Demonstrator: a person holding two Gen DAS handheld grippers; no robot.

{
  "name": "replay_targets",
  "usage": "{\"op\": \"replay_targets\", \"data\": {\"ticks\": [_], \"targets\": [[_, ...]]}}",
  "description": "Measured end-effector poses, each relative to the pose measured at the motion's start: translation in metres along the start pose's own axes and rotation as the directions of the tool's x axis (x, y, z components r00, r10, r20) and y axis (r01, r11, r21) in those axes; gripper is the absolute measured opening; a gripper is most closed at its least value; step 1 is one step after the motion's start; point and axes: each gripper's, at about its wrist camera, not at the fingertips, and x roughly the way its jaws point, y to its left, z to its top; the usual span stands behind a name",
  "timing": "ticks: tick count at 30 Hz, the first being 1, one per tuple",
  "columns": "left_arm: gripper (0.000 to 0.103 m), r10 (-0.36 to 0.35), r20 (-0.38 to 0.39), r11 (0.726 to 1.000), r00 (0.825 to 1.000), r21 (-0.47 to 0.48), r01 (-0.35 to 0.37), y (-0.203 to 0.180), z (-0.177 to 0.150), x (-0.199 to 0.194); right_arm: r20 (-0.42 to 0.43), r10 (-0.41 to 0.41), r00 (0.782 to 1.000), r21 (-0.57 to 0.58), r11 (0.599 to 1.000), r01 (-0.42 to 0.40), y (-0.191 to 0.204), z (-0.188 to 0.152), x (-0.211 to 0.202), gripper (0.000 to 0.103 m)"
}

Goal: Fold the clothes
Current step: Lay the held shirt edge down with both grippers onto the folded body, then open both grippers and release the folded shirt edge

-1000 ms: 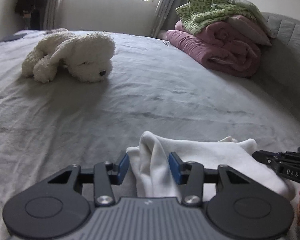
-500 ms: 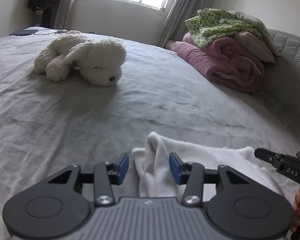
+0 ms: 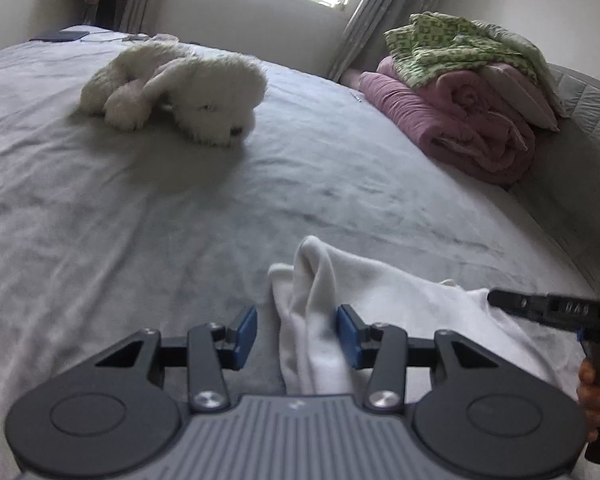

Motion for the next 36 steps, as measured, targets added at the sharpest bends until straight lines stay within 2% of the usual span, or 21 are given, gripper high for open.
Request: {"op": "replay_targets", "data": {"ticks": [3, 4, 8, 10, 14, 17, 18, 19, 20, 25, 29, 31, 32, 33, 34, 36], "targets": [[0.045, -0.002, -0.001, 1.0, 1.0, -0.004, 0.002, 0.001, -0.002, 0.0, 0.008, 0.03, 1.0, 0.033, 0.999, -0.03, -0.005, 0.001, 0.0, 0.007], [0.045, -0.006, 0.001, 1.0, 1.0, -0.006, 0.006, 0.001, -0.001, -0.002, 0.016, 0.035, 0.999, 0.038, 0.999, -0.035, -0.008, 0.001, -0.002, 0.007], [0.044, -0.022, 0.012, 1.0, 1.0, -0.013, 0.022, 0.003, 0.004, -0.006, 0.048, 0.059, 0.997, 0.075, 0.995, -0.062, -0.017, -0.002, -0.011, 0.006], [0.044, -0.04, 0.044, 0.999, 0.998, -0.026, 0.042, 0.004, 0.01, -0.012, 0.039, 0.07, 0.997, 0.121, 0.99, -0.074, -0.022, -0.001, -0.01, 0.015], [0.043, -0.094, 0.079, 0.994, 0.992, -0.045, 0.098, 0.003, 0.022, -0.017, 0.012, 0.111, 0.994, 0.194, 0.975, -0.111, -0.033, 0.003, -0.002, 0.015], [0.037, -0.095, 0.058, 0.995, 0.994, -0.022, 0.097, -0.003, 0.027, -0.005, -0.024, 0.107, 0.994, 0.182, 0.978, -0.1, -0.03, 0.006, 0.005, 0.015], [0.029, -0.081, 0.038, 0.997, 0.996, -0.005, 0.081, -0.006, 0.027, 0.002, -0.035, 0.093, 0.995, 0.161, 0.983, -0.086, -0.027, 0.006, 0.007, 0.015], [0.018, -0.061, 0.013, 0.998, 0.998, 0.005, 0.061, -0.008, 0.026, 0.01, -0.045, 0.075, 0.996, 0.135, 0.988, -0.069, -0.024, 0.006, 0.008, 0.014], [0.014, -0.058, -0.001, 0.998, 0.998, 0.001, 0.058, -0.008, 0.024, 0.014, -0.055, 0.058, 0.997, 0.109, 0.993, -0.051, -0.021, 0.006, 0.009, 0.012], [0.008, -0.112, -0.007, 0.991, 0.994, -0.081, 0.111, 0.005, 0.023, 0.017, -0.009, 0.01, 1.0, 0.008, 1.0, -0.01, -0.008, 0.004, 0.0, 0.008], [0.007, -0.136, 0.005, 0.981, 0.991, -0.137, 0.136, 0.012, 0.024, 0.012, 0.024, 0.013, 1.0, -0.008, 1.0, -0.012, -0.003, 0.002, -0.006, 0.008], [0.008, -0.128, 0.001, 0.983, 0.992, -0.13, 0.128, 0.01, 0.023, 0.014, 0.01, 0.013, 1.0, -0.006, 1.0, -0.013, -0.001, 0.002, -0.003, 0.016], [0.008, -0.13, 0.0, 0.983, 0.991, -0.129, 0.129, 0.009, 0.023, 0.014, 0.003, 0.013, 1.0, -0.005, 1.0, -0.013, -0.001, 0.002, -0.002, 0.016], [0.008, -0.136, -0.001, 0.982, 0.991, -0.131, 0.134, 0.009, 0.024, 0.015, -0.005, 0.012, 1.0, 0.015, 1.0, -0.012, -0.003, 0.002, 0.0, 0.02], [0.009, -0.14, 0.0, 0.981, 0.99, -0.137, 0.139, 0.009, 0.026, 0.015, -0.01, 0.017, 1.0, 0.04, 0.999, -0.017, -0.005, 0.002, 0.001, 0.03], [0.009, -0.144, -0.002, 0.98, 0.99, -0.142, 0.142, 0.01, 0.028, 0.017, -0.015, 0.026, 1.0, 0.075, 0.997, -0.025, -0.008, 0.004, 0.004, 0.037]]}}
